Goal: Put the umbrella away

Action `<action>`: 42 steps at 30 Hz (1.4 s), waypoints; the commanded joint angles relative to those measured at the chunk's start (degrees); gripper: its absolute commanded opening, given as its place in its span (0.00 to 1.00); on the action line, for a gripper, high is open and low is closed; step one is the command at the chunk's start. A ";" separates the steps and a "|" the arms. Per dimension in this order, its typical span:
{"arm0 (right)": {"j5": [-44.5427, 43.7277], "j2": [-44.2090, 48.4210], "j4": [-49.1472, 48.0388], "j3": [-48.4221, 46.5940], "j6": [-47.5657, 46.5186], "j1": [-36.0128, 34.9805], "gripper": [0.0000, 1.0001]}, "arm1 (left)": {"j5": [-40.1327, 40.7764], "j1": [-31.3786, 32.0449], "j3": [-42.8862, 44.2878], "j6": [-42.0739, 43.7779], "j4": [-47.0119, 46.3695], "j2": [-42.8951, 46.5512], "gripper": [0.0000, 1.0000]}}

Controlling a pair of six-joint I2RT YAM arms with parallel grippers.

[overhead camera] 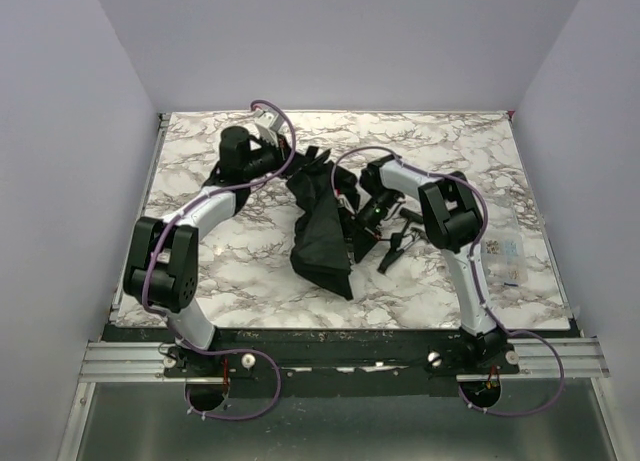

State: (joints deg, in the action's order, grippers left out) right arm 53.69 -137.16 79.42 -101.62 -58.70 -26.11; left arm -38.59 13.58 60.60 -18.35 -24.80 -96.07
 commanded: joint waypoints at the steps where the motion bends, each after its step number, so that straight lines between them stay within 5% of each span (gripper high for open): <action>1: 1.21 -2.55 2.02 -3.37 1.57 1.20 0.00 | -3.63 1.84 5.61 7.64 6.36 -0.81 0.00; 6: 0.89 -2.85 1.88 -5.55 0.31 1.32 0.03 | -0.84 2.87 8.08 6.97 8.40 -2.93 0.02; 12: -0.17 -1.10 1.97 -4.05 -2.33 1.33 0.15 | 4.23 2.85 12.40 3.34 7.97 -2.87 0.31; 21: -0.41 1.38 1.68 -4.01 -3.75 1.32 0.27 | 15.72 2.23 17.81 0.76 8.92 2.32 0.50; 25: -1.14 3.10 0.26 -4.97 -2.94 1.44 0.31 | 10.56 -1.71 11.52 -2.69 5.85 10.04 0.75; 28: -2.29 3.52 0.53 -6.88 -3.00 1.58 0.38 | -3.60 -6.32 5.82 -7.05 0.34 13.47 0.83; 32: -2.70 4.92 1.97 -9.09 -4.59 2.01 0.53 | -11.17 -7.03 -5.01 8.79 -0.49 22.53 0.84; 37: -3.64 7.76 1.99 -10.40 -4.66 2.69 0.55 | -9.98 -4.38 -18.12 25.03 -0.42 34.99 0.93; 42: -5.63 12.94 1.98 -9.41 -5.02 2.99 0.55 | -1.61 1.85 -19.64 35.44 13.63 41.37 0.99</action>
State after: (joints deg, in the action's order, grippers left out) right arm 50.35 -129.45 80.66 -110.41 -62.63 -23.53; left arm -44.62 11.55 41.06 3.68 -20.86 -58.76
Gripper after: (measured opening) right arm 0.548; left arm 0.975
